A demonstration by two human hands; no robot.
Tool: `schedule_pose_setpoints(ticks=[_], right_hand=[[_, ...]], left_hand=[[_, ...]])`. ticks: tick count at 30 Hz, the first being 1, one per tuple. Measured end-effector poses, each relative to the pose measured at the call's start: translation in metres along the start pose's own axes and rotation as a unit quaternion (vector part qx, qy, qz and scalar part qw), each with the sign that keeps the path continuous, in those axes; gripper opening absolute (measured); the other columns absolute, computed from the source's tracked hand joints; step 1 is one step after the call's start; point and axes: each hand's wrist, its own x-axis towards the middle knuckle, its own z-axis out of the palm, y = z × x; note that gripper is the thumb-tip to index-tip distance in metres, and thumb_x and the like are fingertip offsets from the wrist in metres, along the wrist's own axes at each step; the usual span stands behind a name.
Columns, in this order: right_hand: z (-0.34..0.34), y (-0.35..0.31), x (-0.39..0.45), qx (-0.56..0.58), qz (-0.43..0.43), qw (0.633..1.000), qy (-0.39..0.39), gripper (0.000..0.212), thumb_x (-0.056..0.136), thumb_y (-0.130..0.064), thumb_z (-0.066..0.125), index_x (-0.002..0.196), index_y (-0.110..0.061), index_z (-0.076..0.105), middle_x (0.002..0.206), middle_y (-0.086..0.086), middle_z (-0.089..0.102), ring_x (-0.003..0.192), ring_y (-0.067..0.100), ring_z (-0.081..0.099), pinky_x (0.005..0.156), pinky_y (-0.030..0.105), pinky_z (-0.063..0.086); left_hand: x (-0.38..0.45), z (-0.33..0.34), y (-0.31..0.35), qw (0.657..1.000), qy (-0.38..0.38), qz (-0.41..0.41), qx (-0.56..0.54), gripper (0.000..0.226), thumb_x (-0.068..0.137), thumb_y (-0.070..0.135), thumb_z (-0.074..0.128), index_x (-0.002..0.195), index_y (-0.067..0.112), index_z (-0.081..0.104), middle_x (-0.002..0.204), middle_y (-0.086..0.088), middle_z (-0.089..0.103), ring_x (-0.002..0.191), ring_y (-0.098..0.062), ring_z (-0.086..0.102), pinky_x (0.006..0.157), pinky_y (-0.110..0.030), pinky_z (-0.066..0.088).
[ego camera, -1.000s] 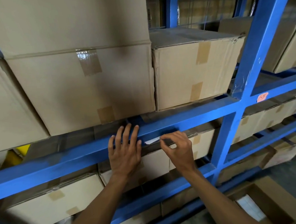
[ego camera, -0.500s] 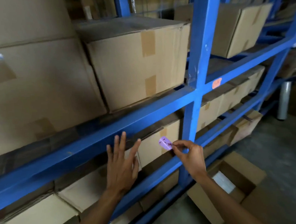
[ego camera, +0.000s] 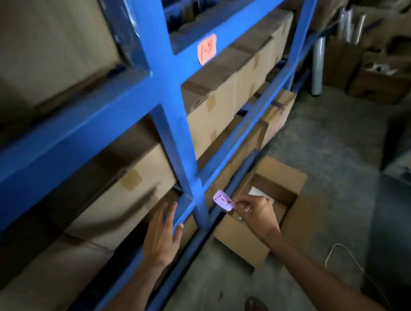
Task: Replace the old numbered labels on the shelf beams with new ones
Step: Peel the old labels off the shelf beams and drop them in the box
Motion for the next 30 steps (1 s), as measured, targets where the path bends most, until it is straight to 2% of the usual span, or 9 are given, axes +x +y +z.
schedule_pose_setpoints(ticks=[2,5,8,13,17,20,24,27,30], right_hand=[[0.015,0.025,0.016,0.000,0.010,1.000,0.000,0.008,0.085,-0.009,0.069,0.088,-0.010,0.077,0.078,0.005,0.076,0.071,0.015,0.069,0.070,0.024,0.053],[0.041,0.062,0.034,0.008,0.030,1.000,-0.002,0.008,0.084,-0.007,0.070,0.084,-0.011,0.077,0.073,0.006,0.074,0.068,0.018,0.069,0.069,0.029,0.054],[0.066,0.090,0.041,0.026,0.056,0.998,-0.026,0.008,0.084,-0.013,0.070,0.085,-0.015,0.078,0.071,0.002,0.073,0.067,0.014,0.067,0.067,0.025,0.051],[0.091,0.114,0.049,0.057,0.062,0.996,-0.044,0.007,0.084,-0.013,0.073,0.089,-0.014,0.079,0.078,-0.003,0.076,0.066,0.000,0.064,0.067,0.012,0.048],[0.101,0.125,0.057,0.069,0.088,0.993,-0.049,0.010,0.086,-0.011,0.072,0.093,-0.012,0.078,0.086,0.000,0.077,0.082,0.016,0.070,0.081,0.029,0.055],[0.103,0.131,0.063,0.086,0.098,0.991,-0.044,0.011,0.086,-0.009,0.070,0.094,-0.010,0.078,0.089,0.002,0.077,0.083,0.013,0.071,0.079,0.025,0.057],[0.103,0.132,0.072,0.101,0.107,0.988,-0.036,0.010,0.087,-0.012,0.070,0.095,-0.011,0.077,0.087,-0.002,0.076,0.082,0.008,0.070,0.081,0.032,0.058],[0.098,0.137,0.082,0.111,0.115,0.987,-0.028,0.010,0.088,-0.018,0.070,0.094,-0.015,0.078,0.088,-0.003,0.077,0.080,0.002,0.068,0.077,0.023,0.056],[0.089,0.147,0.091,0.099,0.125,0.987,-0.031,0.012,0.089,-0.026,0.069,0.095,-0.020,0.077,0.089,-0.005,0.076,0.089,0.011,0.068,0.082,0.032,0.055]], left_hand=[[0.024,0.034,-0.011,0.999,-0.040,-0.022,0.021,0.081,0.087,0.056,0.016,0.152,0.009,0.031,0.153,-0.023,0.038,0.141,-0.036,0.039,0.117,-0.040,0.031],[0.052,0.080,-0.026,0.995,-0.075,-0.059,0.037,0.065,0.099,0.044,0.037,0.155,0.014,0.025,0.153,-0.022,0.038,0.134,-0.039,0.045,0.108,-0.044,0.041],[0.063,0.107,-0.036,0.993,-0.040,-0.070,0.091,0.061,0.100,0.035,0.045,0.154,0.013,0.027,0.151,-0.021,0.042,0.129,-0.042,0.048,0.104,-0.047,0.041],[0.063,0.119,-0.042,0.982,0.017,-0.035,0.184,0.061,0.097,0.039,0.037,0.151,0.010,0.033,0.139,-0.021,0.052,0.117,-0.041,0.055,0.099,-0.049,0.047],[0.062,0.121,-0.042,0.980,0.036,-0.035,0.194,0.061,0.098,0.038,0.038,0.151,0.010,0.033,0.140,-0.022,0.052,0.118,-0.042,0.055,0.101,-0.049,0.046],[0.063,0.123,-0.040,0.978,0.042,-0.036,0.200,0.061,0.098,0.038,0.037,0.152,0.010,0.031,0.141,-0.021,0.051,0.120,-0.041,0.054,0.104,-0.050,0.045],[0.063,0.121,-0.039,0.975,0.039,-0.034,0.215,0.061,0.098,0.037,0.034,0.153,0.011,0.028,0.145,-0.021,0.047,0.131,-0.039,0.048,0.112,-0.053,0.035],[0.065,0.126,-0.027,0.977,0.046,0.020,0.207,0.063,0.093,0.032,0.042,0.152,0.013,0.031,0.150,-0.014,0.043,0.138,-0.030,0.042,0.114,-0.054,0.030],[0.069,0.137,-0.005,0.981,0.071,0.048,0.172,0.061,0.086,0.031,0.050,0.143,0.011,0.043,0.142,-0.013,0.046,0.126,-0.028,0.047,0.107,-0.045,0.033]])
